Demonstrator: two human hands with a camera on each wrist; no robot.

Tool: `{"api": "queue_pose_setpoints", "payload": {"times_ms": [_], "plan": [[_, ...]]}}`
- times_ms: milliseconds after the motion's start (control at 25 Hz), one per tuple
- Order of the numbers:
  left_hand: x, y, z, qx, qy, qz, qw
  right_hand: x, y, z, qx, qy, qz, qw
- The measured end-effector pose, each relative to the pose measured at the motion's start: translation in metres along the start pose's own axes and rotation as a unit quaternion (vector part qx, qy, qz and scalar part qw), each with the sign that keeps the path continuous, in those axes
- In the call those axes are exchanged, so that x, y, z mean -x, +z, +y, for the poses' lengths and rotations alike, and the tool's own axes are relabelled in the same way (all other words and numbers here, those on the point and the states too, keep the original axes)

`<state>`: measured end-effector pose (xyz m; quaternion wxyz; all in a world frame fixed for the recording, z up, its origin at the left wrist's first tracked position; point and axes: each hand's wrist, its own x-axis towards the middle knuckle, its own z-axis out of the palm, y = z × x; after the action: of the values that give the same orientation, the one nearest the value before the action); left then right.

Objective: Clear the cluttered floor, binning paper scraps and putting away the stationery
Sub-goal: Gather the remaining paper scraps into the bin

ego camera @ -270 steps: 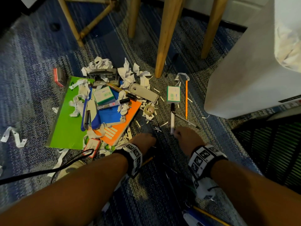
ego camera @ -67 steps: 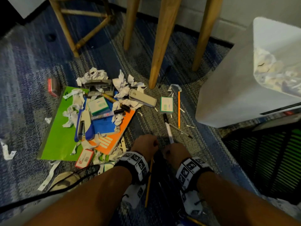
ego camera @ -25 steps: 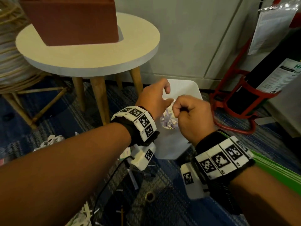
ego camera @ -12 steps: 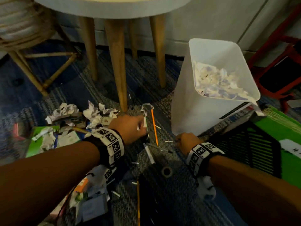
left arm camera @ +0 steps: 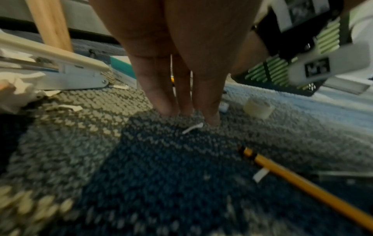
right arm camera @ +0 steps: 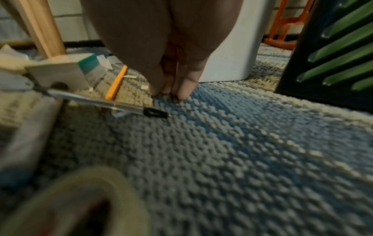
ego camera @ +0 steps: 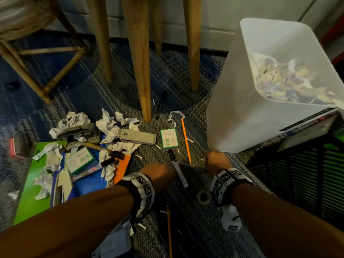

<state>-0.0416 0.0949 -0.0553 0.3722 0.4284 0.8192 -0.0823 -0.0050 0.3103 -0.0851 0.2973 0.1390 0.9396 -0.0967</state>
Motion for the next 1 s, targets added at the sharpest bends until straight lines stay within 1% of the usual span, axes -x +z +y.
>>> {"api": "queue_pose_setpoints", "payload": {"times_ms": [40, 120, 200, 240, 320, 360, 400, 480, 600, 680, 760, 800, 880, 920, 1000], "plan": [[-0.003, 0.005, 0.001, -0.007, 0.011, -0.01, 1.0, -0.001, -0.004, -0.004, -0.023, 0.001, 0.01, 1.0], [-0.006, 0.011, 0.002, -0.033, 0.048, -0.033, 0.998, -0.006, -0.013, -0.017, -0.067, -0.006, 0.057, 0.996], [-0.006, 0.013, 0.001, -0.064, 0.075, -0.045, 0.994, -0.013, -0.025, -0.032, -0.066, -0.014, 0.092, 0.994], [-0.006, 0.012, 0.0, -0.074, 0.085, -0.048, 0.992, -0.017, -0.03, -0.039, -0.056, -0.012, 0.091, 0.994], [-0.007, 0.013, -0.005, -0.085, 0.084, -0.053, 0.991, -0.026, -0.034, -0.046, -0.046, 0.001, 0.06, 0.997], [-0.008, 0.011, -0.01, -0.082, 0.074, -0.043, 0.993, -0.03, -0.033, -0.049, -0.039, 0.006, 0.045, 0.998], [-0.009, 0.007, -0.018, -0.06, 0.051, -0.027, 0.997, -0.033, -0.033, -0.052, -0.022, 0.005, 0.035, 0.999], [-0.009, -0.002, -0.035, 0.011, 0.004, 0.018, 1.0, -0.039, -0.031, -0.056, 0.018, -0.008, 0.031, 0.999], [-0.003, -0.025, -0.054, 0.071, -0.036, 0.112, 0.99, -0.044, -0.034, -0.059, 0.036, -0.02, 0.049, 0.998], [0.001, -0.035, -0.06, 0.094, -0.076, 0.146, 0.982, -0.043, -0.039, -0.057, 0.003, -0.016, 0.06, 0.998], [0.004, -0.04, -0.062, 0.12, -0.105, 0.142, 0.977, -0.038, -0.045, -0.057, -0.059, 0.001, 0.089, 0.994], [0.004, -0.039, -0.062, 0.107, -0.112, 0.134, 0.979, -0.036, -0.049, -0.059, -0.1, 0.006, 0.112, 0.989], [-0.003, -0.036, -0.065, 0.072, -0.095, 0.126, 0.985, -0.041, -0.06, -0.068, -0.149, -0.019, 0.151, 0.977], [-0.006, -0.033, -0.067, 0.066, -0.083, 0.12, 0.987, -0.047, -0.066, -0.075, -0.147, -0.037, 0.155, 0.976], [-0.008, -0.031, -0.067, 0.054, -0.076, 0.16, 0.983, -0.062, -0.077, -0.087, -0.122, -0.051, 0.157, 0.979]]}}
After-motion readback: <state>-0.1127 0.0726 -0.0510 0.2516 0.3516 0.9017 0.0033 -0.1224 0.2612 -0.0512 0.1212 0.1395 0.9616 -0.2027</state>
